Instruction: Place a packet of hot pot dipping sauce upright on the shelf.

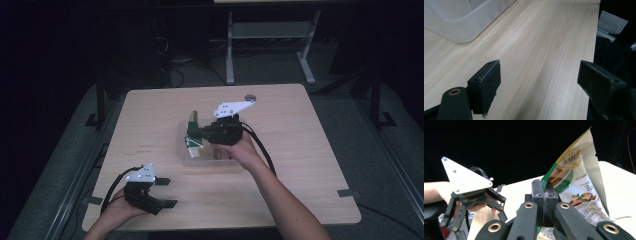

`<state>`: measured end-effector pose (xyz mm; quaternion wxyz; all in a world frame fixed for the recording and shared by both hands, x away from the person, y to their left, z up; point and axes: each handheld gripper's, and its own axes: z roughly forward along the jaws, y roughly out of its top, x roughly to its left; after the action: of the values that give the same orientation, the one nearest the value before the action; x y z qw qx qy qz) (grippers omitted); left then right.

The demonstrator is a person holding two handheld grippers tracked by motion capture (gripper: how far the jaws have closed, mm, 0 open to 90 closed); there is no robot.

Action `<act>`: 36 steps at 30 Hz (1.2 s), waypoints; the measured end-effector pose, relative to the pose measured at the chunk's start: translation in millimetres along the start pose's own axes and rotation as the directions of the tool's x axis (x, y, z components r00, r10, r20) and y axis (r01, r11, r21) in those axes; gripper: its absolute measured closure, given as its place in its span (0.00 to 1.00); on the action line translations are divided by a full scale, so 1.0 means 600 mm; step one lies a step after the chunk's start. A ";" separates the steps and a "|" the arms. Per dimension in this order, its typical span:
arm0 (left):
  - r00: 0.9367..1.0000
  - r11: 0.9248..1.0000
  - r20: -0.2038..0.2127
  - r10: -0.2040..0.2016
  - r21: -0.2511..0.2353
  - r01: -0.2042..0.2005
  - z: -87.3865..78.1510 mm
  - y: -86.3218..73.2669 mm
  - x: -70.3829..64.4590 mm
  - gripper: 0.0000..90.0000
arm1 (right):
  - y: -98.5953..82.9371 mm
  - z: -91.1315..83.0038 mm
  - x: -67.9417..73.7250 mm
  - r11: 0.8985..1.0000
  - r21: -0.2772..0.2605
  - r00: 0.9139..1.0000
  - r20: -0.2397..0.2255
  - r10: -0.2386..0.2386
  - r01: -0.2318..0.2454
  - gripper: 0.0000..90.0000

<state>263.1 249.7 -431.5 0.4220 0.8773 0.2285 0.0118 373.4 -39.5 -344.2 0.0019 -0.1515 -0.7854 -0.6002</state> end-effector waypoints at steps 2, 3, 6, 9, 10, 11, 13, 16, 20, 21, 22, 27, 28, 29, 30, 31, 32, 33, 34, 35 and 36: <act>1.000 1.000 0.002 -0.002 0.002 0.002 0.001 0.000 0.000 0.20 | -0.005 0.002 -0.001 1.000 0.003 1.000 0.001 0.006 -0.006 1.00; 1.000 1.000 0.002 0.003 0.004 -0.003 0.001 -0.001 0.000 0.20 | -0.011 0.004 -0.003 1.000 0.008 1.000 0.003 0.012 -0.012 1.00; 1.000 1.000 0.004 0.010 0.007 -0.010 0.002 -0.001 0.000 0.20 | -0.027 0.013 -0.007 0.999 0.027 0.999 0.013 0.031 -0.032 1.00; 1.000 1.000 0.006 0.013 0.009 -0.013 0.003 0.000 -0.001 0.20 | -0.034 0.020 -0.007 0.999 0.039 0.999 0.031 0.034 -0.035 1.00; 1.000 1.000 0.006 0.013 0.009 -0.013 0.003 0.000 -0.001 0.20 | -0.036 0.021 -0.008 0.998 0.043 0.999 0.034 0.037 -0.038 1.00; 1.000 1.000 0.008 0.012 0.012 -0.012 0.003 0.000 -0.001 0.20 | -0.036 0.021 -0.008 0.998 0.043 0.999 0.034 0.037 -0.038 1.00; 1.000 1.000 0.008 0.014 0.013 -0.014 0.003 -0.001 -0.001 0.20 | -0.042 0.024 -0.010 0.998 0.041 0.998 0.037 0.042 -0.043 1.00; 1.000 1.000 0.009 0.013 0.014 -0.013 0.004 -0.001 0.000 0.20 | -0.042 0.023 -0.011 0.998 0.037 0.998 0.036 0.041 -0.043 1.00; 1.000 1.000 0.012 0.014 0.014 -0.014 0.004 -0.001 -0.001 0.20 | -0.042 0.022 -0.011 0.999 0.029 0.998 0.044 0.042 -0.043 0.98; 1.000 1.000 0.013 0.014 0.013 -0.014 0.005 -0.001 -0.002 0.20 | -0.041 0.021 -0.011 0.999 0.023 0.998 0.043 0.045 -0.046 0.97; 1.000 1.000 0.014 0.013 0.011 -0.013 0.005 -0.001 -0.002 0.20 | -0.041 0.020 -0.011 0.999 0.018 0.998 0.046 0.046 -0.047 0.97; 1.000 1.000 0.020 0.013 0.015 -0.013 0.007 -0.001 -0.001 0.20 | -0.039 0.016 -0.011 0.999 0.019 0.998 0.058 0.040 -0.041 0.96; 1.000 1.000 0.020 0.015 0.019 -0.015 0.007 -0.001 -0.001 0.20 | -0.039 0.016 -0.012 0.999 0.019 0.997 0.061 0.039 -0.040 0.95; 1.000 1.000 0.020 0.015 0.019 -0.015 0.007 -0.001 -0.001 0.20 | -0.039 0.016 -0.012 0.999 0.019 0.997 0.060 0.042 -0.044 0.94; 1.000 1.000 0.020 0.015 0.019 -0.015 0.007 -0.001 -0.001 0.20 | -0.039 0.015 -0.012 0.999 0.015 0.997 0.059 0.044 -0.045 0.93; 1.000 1.000 0.020 0.015 0.018 -0.015 0.007 -0.001 -0.001 0.20 | -0.039 0.015 -0.012 0.999 0.012 0.997 0.059 0.043 -0.044 0.91; 1.000 1.000 0.020 0.015 0.018 -0.015 0.007 -0.001 -0.001 0.20 | -0.039 0.015 -0.012 0.999 0.012 0.997 0.059 0.043 -0.044 0.91; 1.000 1.000 0.019 0.013 0.014 -0.013 0.006 -0.001 -0.001 0.20 | -0.038 0.015 -0.011 0.999 0.013 0.997 0.061 0.040 -0.041 0.89; 1.000 1.000 0.019 0.013 0.014 -0.013 0.006 -0.001 -0.001 0.20 | -0.038 0.015 -0.011 0.999 0.013 0.997 0.061 0.040 -0.041 0.89; 1.000 1.000 0.019 0.014 0.015 -0.014 0.006 -0.001 -0.001 0.20 | -0.038 0.015 -0.010 0.999 0.013 0.997 0.063 0.038 -0.038 0.86; 1.000 1.000 0.019 0.012 0.014 -0.012 0.006 -0.001 -0.001 0.20 | -0.038 0.014 -0.009 0.999 0.015 0.997 0.064 0.035 -0.036 0.85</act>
<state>263.0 246.9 -434.3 0.4177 0.8817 0.2194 0.0046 374.6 -38.0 -368.9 -0.0112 -0.1844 -0.7870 -0.5887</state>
